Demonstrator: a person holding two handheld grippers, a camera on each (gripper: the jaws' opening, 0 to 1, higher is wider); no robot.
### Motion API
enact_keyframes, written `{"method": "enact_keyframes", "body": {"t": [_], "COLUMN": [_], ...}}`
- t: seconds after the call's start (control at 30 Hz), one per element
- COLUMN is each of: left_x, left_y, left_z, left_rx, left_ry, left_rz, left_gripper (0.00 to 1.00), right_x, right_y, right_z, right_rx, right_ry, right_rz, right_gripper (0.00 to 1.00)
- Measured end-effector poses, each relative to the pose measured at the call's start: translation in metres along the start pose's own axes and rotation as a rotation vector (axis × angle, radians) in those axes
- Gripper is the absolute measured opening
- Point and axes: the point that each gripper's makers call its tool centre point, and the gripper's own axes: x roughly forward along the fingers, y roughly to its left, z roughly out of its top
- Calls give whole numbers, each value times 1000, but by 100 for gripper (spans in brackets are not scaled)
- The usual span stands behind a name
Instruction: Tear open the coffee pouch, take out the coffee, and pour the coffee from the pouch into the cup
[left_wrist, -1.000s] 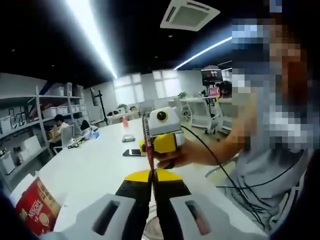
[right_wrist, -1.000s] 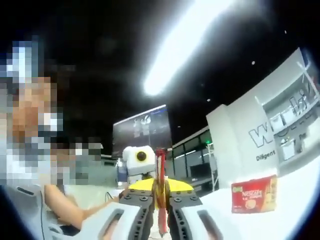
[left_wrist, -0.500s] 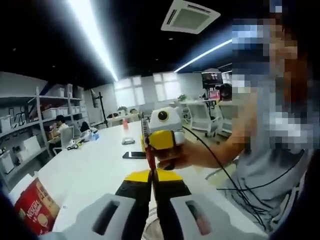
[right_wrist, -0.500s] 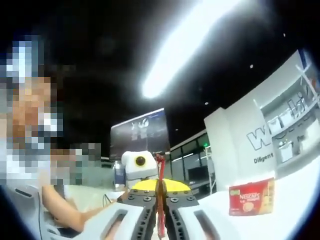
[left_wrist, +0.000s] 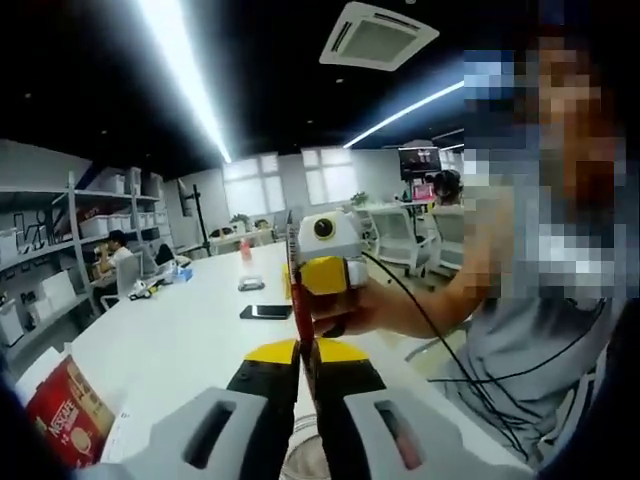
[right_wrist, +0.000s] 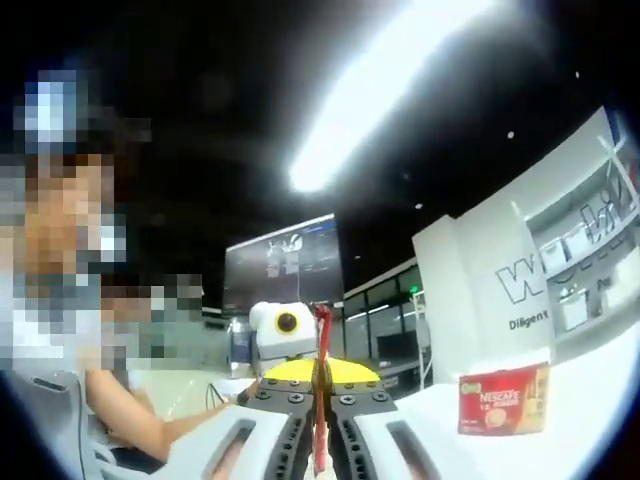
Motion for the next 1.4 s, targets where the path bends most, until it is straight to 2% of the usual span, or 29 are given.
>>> {"method": "enact_keyframes", "body": {"t": [0.13,0.23,0.37,0.5,0.7,0.93,1.03,1.07,1.1,1.2,1.27,1.4], "left_x": [0,0,2,0,-2,-5,-5,-5,-4,-4,-8,-16], "left_y": [-1,0,-1,-1,1,2,1,1,1,0,9,7], "left_z": [-1,-3,-4,-1,-6,-5,-5,-6,-8,-11,-11,-9], "left_rx": [-7,-13,-9,-15,-23,-10,-16,-26,-29,-34,-3,-29], "left_ry": [4,10,23,8,14,21,30,43,54,54,47,26], "left_rz": [-5,-8,-6,-3,-2,12,13,12,15,35,95,154], "left_gripper": [5,5,7,9,9,5,4,4,4,5,6,10], "right_x": [0,-1,-1,-3,1,2,0,0,-1,-2,-2,2], "right_y": [0,0,3,0,-2,-1,-2,-2,-1,-5,-9,-7], "right_z": [0,-3,-5,-2,-5,-4,-4,-5,-5,-7,-7,-6], "right_rx": [-11,1,-12,3,22,37,45,42,41,47,68,99], "right_ry": [-3,10,28,0,-8,-47,-61,-58,-51,-43,-50,-81], "right_rz": [2,11,5,9,15,36,53,58,67,59,58,91], "right_gripper": [11,4,3,3,3,3,10,9,5,3,3,3]}}
